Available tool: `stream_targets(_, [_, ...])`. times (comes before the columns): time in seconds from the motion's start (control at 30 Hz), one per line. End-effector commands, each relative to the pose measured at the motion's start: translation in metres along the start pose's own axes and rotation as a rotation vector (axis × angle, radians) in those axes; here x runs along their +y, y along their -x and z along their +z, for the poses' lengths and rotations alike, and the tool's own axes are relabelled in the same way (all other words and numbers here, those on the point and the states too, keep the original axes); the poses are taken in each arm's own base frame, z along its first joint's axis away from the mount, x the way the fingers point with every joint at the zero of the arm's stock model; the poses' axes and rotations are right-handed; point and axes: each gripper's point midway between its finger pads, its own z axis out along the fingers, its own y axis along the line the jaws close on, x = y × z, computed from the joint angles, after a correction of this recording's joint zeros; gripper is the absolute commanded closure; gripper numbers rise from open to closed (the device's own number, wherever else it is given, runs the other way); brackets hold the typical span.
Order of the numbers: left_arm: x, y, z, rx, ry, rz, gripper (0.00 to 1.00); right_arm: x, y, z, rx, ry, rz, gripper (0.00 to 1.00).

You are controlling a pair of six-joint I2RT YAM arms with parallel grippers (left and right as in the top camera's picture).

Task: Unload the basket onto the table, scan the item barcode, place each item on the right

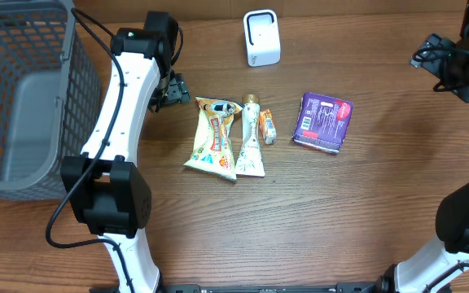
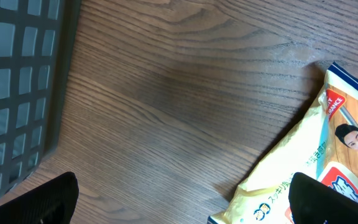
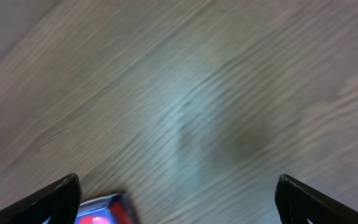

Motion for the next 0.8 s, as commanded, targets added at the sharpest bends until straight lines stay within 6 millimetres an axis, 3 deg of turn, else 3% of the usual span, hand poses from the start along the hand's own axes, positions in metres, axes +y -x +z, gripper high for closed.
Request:
stream_targets(0.0, [-0.003, -0.001, 0.001, 0.003, 0.0, -0.006, 0.0, 0.021, -0.018, 0.004, 0.069, 0.119, -0.002, 0.0])
stream_targets(0.33, [-0.003, -0.001, 0.001, 0.003, 0.0, -0.006, 0.0, 0.055, -0.076, 0.033, 0.207, 0.221, -0.066, 0.0])
stream_targets(0.77, [-0.003, -0.001, 0.001, 0.003, 0.0, -0.006, 0.0, 0.094, -0.109, 0.027, 0.23, 0.258, -0.226, 0.0])
